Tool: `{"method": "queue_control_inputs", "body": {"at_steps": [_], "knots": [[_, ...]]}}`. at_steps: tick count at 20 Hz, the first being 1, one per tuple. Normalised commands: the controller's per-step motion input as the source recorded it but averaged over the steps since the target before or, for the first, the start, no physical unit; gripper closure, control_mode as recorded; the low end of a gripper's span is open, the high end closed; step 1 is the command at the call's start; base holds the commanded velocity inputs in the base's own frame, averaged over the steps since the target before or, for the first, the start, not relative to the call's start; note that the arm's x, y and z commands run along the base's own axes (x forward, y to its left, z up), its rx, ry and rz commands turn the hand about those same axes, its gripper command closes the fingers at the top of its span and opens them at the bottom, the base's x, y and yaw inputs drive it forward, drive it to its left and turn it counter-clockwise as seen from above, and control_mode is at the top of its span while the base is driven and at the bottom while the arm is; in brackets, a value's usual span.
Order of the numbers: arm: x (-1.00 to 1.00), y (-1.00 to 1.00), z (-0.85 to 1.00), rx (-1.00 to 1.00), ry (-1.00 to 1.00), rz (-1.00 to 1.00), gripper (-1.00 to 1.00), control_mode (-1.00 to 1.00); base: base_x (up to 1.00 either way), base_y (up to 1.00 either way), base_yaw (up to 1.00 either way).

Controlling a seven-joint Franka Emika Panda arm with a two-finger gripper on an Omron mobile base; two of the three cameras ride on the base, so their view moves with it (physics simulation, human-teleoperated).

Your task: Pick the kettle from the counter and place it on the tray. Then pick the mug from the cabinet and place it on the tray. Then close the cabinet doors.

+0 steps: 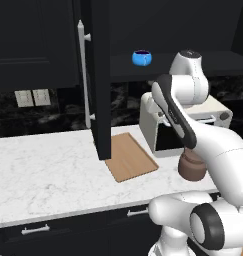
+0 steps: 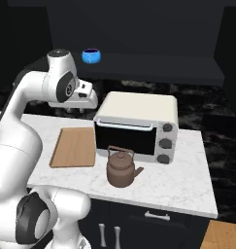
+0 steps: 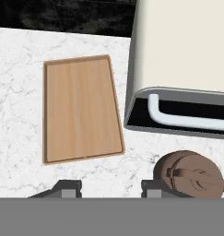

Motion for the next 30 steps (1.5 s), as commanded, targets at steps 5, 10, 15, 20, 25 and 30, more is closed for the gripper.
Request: {"method": "queue_control_inputs", "body": {"at_steps": [5,10,15,20,25,30], "knots": [[0.0,-0.02,0.0,0.0,0.0,0.0,-1.0,-1.0,0.0,0.0,0.0],[-0.05,-0.15,-0.23,0.0,0.0,0.0,-1.0,-1.0,0.0,0.0,0.0],[-0.27,-0.56,-0.37,0.0,0.0,0.0,-1.0,-1.0,0.0,0.0,0.0],[-0.26,-0.64,-0.2,0.02,0.0,-0.02,-1.0,-1.0,0.0,0.0,0.0],[-0.03,-0.43,-0.25,0.0,0.07,0.0,-1.0,-1.0,0.0,0.0,0.0],[-0.14,-0.49,-0.33,0.0,0.02,0.02,-1.0,-1.0,0.0,0.0,0.0]]}}
